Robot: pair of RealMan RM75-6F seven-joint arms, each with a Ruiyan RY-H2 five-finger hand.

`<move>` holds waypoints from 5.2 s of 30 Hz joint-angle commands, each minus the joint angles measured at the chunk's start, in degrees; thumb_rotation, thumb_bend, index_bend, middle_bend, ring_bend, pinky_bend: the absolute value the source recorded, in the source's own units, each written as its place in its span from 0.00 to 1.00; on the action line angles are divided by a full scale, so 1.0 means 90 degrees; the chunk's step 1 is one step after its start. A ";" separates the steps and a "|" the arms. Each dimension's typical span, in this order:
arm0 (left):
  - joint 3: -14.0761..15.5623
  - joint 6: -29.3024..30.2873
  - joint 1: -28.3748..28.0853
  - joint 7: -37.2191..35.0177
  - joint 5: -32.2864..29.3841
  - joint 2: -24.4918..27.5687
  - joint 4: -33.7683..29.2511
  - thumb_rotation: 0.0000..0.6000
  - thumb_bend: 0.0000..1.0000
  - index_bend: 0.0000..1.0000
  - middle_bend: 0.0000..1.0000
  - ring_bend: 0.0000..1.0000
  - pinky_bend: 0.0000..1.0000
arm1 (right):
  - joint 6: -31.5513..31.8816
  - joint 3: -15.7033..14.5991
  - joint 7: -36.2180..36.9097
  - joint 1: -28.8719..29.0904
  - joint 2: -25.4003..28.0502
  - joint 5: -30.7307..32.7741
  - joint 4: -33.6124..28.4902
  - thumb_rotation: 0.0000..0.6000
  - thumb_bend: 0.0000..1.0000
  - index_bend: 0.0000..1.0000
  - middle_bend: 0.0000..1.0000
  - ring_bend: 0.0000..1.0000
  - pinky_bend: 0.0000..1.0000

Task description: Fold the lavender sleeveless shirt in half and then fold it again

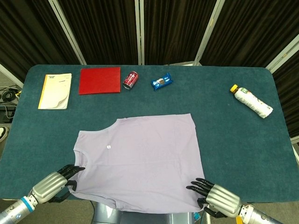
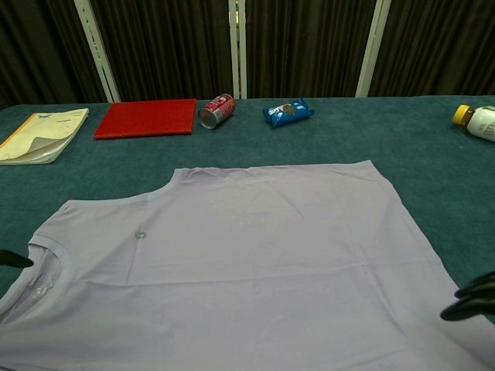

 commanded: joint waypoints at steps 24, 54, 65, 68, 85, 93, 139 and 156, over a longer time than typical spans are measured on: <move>-0.2090 -0.2503 -0.1459 0.0363 -0.3387 0.0054 -0.0751 1.00 0.61 0.70 0.00 0.00 0.00 | -0.2280 0.2429 0.0974 0.1160 -0.0202 0.3574 -0.0675 1.00 0.49 0.76 0.09 0.00 0.00; -0.2840 -0.3459 -0.1944 0.0858 -0.5002 -0.0640 0.0438 1.00 0.61 0.68 0.00 0.00 0.00 | -0.3896 0.3825 0.0500 0.2062 -0.1539 0.5614 0.1129 1.00 0.49 0.77 0.09 0.00 0.00; -0.2915 -0.3511 -0.1989 0.1102 -0.5357 -0.0768 0.0612 1.00 0.61 0.67 0.00 0.00 0.00 | -0.4143 0.4023 0.0147 0.2266 -0.1960 0.5973 0.1826 1.00 0.49 0.77 0.09 0.00 0.00; -0.2946 -0.3555 -0.2027 0.1160 -0.5405 -0.0788 0.0654 1.00 0.61 0.67 0.00 0.00 0.00 | -0.4239 0.4065 0.0025 0.2351 -0.2140 0.6060 0.2191 1.00 0.49 0.77 0.09 0.00 0.00; -0.2986 -0.3697 -0.2186 0.1561 -0.5741 -0.1069 0.0869 1.00 0.61 0.44 0.00 0.00 0.00 | -0.4729 0.4177 0.0138 0.2527 -0.2937 0.6131 0.3833 1.00 0.49 0.77 0.09 0.00 0.00; -0.2984 -0.3738 -0.2260 0.1786 -0.6010 -0.1124 0.0947 1.00 0.61 0.44 0.00 0.00 0.00 | -0.4954 0.4236 0.0397 0.2632 -0.3300 0.6006 0.4558 1.00 0.49 0.77 0.09 0.00 0.00; -0.2682 -0.2729 -0.1358 0.1235 -0.4568 0.0073 -0.0041 1.00 0.48 0.00 0.00 0.00 0.00 | -0.2578 0.3437 0.0137 0.1080 -0.1191 0.4397 0.1665 1.00 0.00 0.04 0.00 0.00 0.00; -0.2668 -0.2297 -0.1200 0.1036 -0.3626 0.0270 -0.0578 1.00 0.48 0.01 0.00 0.00 0.00 | -0.0046 0.2492 -0.0121 -0.0914 0.0249 0.3470 0.0034 1.00 0.00 0.06 0.00 0.00 0.00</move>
